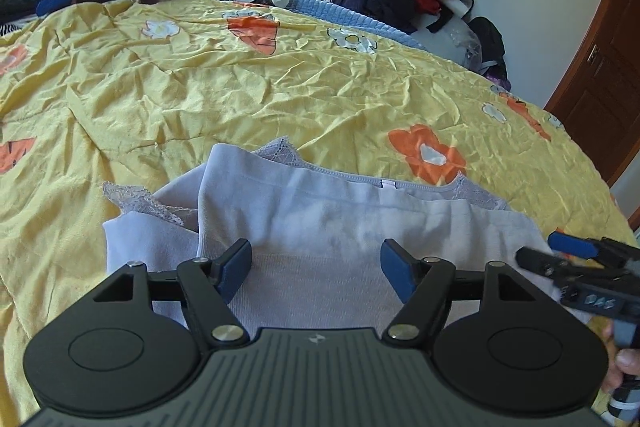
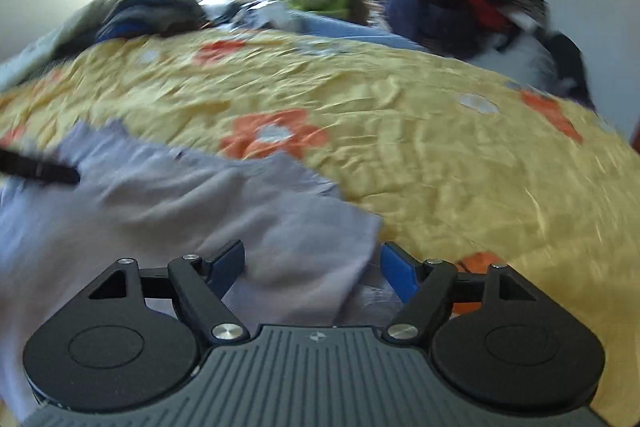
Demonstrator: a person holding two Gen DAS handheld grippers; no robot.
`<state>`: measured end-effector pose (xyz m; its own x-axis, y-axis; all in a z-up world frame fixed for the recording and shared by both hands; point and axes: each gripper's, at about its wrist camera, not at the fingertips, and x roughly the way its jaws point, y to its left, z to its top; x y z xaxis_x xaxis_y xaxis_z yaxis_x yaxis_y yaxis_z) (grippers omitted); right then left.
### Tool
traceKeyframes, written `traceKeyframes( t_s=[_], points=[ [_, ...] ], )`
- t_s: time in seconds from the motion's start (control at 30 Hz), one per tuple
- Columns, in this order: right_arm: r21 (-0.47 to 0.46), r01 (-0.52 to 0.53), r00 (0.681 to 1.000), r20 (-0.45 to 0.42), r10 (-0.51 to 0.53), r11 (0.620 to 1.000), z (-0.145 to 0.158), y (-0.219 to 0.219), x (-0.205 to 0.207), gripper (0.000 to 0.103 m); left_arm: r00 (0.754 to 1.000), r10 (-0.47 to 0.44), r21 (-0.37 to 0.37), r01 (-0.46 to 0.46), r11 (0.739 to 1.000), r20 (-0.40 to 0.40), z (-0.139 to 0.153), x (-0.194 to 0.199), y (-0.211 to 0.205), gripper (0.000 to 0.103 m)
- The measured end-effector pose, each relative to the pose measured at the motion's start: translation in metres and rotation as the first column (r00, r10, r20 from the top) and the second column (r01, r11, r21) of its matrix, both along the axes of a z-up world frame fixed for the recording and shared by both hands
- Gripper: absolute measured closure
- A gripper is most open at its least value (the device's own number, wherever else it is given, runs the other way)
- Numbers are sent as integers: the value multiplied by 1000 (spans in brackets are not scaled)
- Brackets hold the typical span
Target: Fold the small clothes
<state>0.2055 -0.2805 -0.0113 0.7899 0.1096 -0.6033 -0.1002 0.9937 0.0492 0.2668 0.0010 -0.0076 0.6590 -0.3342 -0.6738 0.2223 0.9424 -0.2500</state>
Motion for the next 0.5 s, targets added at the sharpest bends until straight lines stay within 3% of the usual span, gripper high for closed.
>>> traceKeyframes(
  t_s=[0.07, 0.27, 0.5],
  points=[
    [33, -35, 999, 17, 34, 999, 6, 2, -11, 25, 1000, -6, 26, 6, 1000, 11, -1, -2, -4, 30],
    [-12, -130, 991, -6, 130, 991, 6, 27, -26, 18, 998, -5, 120, -2, 993, 57, 0, -14, -16, 23],
    [-16, -73, 996, -44, 72, 997, -11, 23, -20, 11, 996, 0, 199, -17, 980, 86, -3, -26, -21, 22]
  ],
)
